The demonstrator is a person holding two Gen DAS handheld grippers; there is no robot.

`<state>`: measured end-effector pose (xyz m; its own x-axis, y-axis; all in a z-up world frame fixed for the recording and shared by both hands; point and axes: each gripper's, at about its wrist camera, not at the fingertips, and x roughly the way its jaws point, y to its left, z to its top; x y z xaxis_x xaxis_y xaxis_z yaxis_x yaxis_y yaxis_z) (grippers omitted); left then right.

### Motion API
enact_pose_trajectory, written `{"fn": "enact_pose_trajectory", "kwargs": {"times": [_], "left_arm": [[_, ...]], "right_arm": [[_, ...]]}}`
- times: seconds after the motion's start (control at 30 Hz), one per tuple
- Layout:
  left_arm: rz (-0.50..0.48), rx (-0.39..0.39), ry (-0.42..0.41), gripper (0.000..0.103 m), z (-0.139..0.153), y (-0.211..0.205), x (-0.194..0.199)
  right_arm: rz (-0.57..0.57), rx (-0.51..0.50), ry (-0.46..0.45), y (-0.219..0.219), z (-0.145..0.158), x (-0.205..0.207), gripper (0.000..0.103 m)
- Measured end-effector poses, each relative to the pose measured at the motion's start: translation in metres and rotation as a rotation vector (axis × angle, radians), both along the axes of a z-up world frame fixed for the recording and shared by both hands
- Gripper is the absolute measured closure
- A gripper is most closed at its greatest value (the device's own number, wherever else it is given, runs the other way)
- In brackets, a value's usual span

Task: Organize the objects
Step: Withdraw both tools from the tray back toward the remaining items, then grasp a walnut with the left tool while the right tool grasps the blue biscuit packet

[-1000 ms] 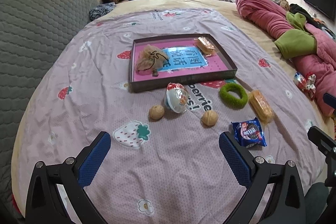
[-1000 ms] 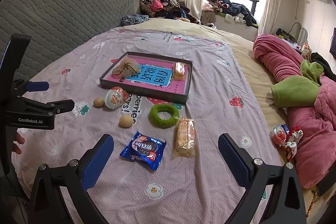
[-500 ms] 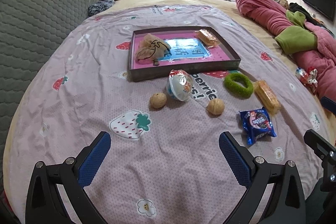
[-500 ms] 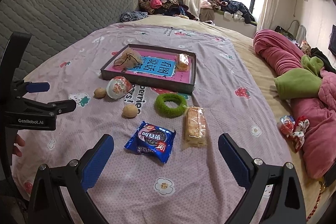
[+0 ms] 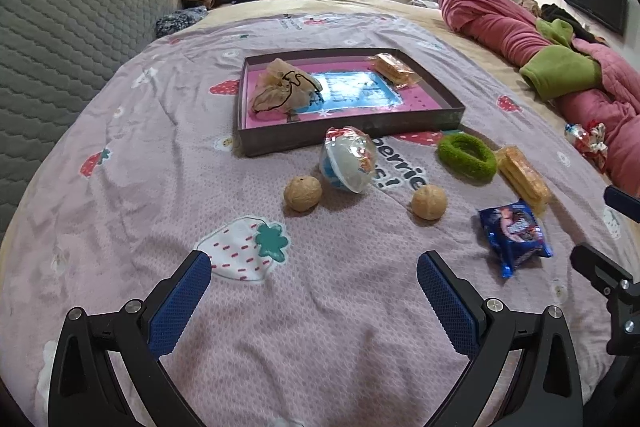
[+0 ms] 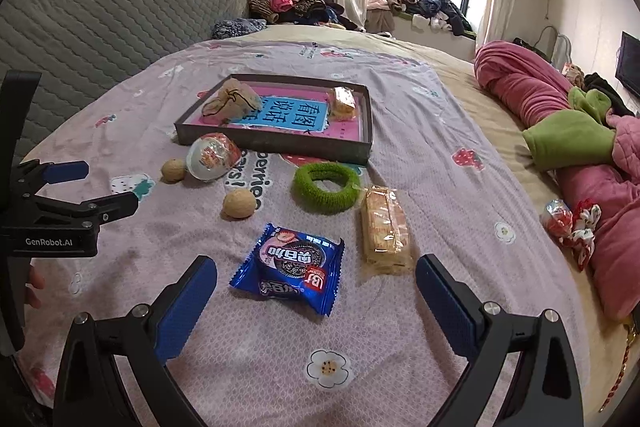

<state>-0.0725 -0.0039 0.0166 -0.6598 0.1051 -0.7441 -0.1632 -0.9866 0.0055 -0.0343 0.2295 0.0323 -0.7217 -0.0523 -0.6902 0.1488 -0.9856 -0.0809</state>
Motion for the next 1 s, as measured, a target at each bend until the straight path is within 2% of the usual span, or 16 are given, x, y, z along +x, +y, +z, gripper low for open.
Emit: {"fn": "enact_pose_trajectory", "kwargs": {"times": [0.27,1.0], "left_arm": [[-0.007,0.016,0.003,0.0,-0.014,-0.005,-0.017],[-0.038,0.03,-0.024,0.0,-0.051,-0.003,-0.062]], "right_arm": [[-0.06,-0.049,-0.005,0.004,-0.014,-0.01,0.002],[-0.102,-0.023,-0.058,-0.009,-0.05,-0.037,0.002]]}}
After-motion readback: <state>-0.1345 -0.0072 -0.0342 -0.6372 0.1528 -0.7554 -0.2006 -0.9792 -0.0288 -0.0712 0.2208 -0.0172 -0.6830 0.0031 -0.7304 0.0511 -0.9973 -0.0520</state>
